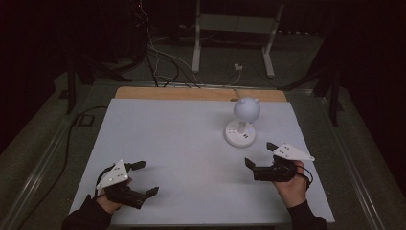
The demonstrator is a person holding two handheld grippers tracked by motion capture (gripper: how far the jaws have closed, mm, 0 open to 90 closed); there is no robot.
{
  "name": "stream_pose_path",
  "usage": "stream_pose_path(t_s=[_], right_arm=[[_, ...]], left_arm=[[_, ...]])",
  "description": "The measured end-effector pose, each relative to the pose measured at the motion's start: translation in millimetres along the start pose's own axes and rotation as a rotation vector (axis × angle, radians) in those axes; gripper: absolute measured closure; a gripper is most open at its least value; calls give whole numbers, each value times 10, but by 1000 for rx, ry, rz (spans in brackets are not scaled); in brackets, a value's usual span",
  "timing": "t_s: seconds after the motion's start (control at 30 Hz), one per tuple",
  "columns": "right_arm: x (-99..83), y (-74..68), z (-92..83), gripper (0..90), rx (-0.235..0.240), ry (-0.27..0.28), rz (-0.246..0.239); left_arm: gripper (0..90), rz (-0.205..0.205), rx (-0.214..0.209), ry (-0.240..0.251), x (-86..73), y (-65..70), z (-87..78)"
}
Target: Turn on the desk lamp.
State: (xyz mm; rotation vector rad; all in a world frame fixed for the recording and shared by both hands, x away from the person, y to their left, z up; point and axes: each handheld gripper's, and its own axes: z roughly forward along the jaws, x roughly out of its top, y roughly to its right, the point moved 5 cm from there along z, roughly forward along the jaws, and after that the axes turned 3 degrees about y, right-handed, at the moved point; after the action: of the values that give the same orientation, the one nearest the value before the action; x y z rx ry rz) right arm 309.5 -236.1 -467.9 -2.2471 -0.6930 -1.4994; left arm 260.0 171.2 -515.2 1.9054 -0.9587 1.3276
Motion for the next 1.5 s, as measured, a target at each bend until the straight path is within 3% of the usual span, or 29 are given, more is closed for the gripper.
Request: stream_pose_path(t_s=[0.5, 1.2, 1.5], right_arm=[[83, -27, 122, 3, -11, 5, -9], [143, -109, 429, 0, -43, -2, -42], [94, -61, 588, 0, -60, -20, -20]], left_arm=[[3, 1, -1, -6, -4, 3, 6], [3, -3, -6, -3, -2, 7, 6], [3, -4, -11, -1, 1, 10, 3]])
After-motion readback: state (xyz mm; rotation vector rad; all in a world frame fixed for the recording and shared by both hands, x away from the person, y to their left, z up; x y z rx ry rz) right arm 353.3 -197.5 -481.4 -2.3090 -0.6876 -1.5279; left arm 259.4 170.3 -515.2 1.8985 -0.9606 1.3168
